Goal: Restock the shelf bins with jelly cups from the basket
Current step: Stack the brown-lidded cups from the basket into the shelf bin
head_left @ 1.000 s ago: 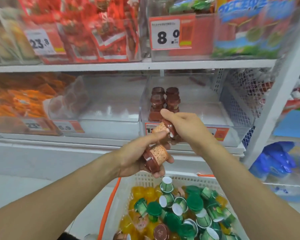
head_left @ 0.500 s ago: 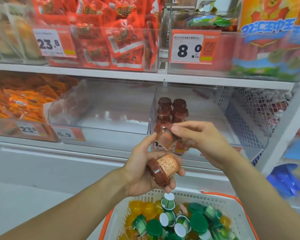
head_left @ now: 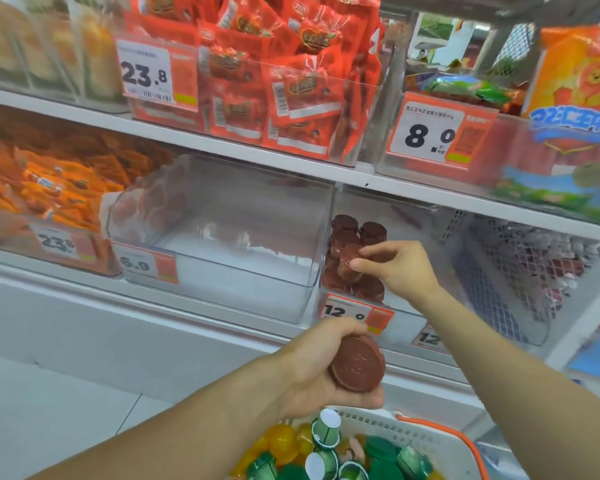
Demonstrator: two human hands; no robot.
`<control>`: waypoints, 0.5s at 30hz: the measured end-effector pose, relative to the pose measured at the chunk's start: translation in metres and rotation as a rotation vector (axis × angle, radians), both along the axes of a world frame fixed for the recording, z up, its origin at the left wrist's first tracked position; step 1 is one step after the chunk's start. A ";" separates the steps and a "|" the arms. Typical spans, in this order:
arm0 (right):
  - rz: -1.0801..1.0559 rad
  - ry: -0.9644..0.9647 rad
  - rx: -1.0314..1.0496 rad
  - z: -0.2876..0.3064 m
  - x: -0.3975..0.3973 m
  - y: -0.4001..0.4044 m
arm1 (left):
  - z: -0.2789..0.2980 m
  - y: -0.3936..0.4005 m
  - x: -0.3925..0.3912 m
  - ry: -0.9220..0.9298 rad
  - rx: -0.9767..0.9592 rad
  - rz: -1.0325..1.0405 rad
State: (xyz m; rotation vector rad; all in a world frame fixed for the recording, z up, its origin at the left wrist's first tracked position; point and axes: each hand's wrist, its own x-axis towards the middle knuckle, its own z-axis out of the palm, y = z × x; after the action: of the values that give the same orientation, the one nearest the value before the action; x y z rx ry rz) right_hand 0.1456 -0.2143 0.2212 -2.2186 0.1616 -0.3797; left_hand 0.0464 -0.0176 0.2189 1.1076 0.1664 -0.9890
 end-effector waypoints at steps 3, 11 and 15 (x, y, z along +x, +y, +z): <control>0.012 0.030 -0.090 -0.007 0.008 0.008 | 0.002 0.000 -0.002 0.005 -0.003 0.024; 0.085 0.073 -0.170 -0.004 0.014 0.017 | -0.002 -0.004 -0.001 0.017 -0.033 0.072; 0.100 0.107 -0.209 0.000 0.017 0.015 | -0.002 -0.002 0.001 0.037 -0.077 0.105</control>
State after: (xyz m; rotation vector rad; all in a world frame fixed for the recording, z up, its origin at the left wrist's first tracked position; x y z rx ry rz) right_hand 0.1629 -0.1992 0.2211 -2.4435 0.0699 -0.2307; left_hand 0.0471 -0.0197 0.2170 1.0006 0.2132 -0.9151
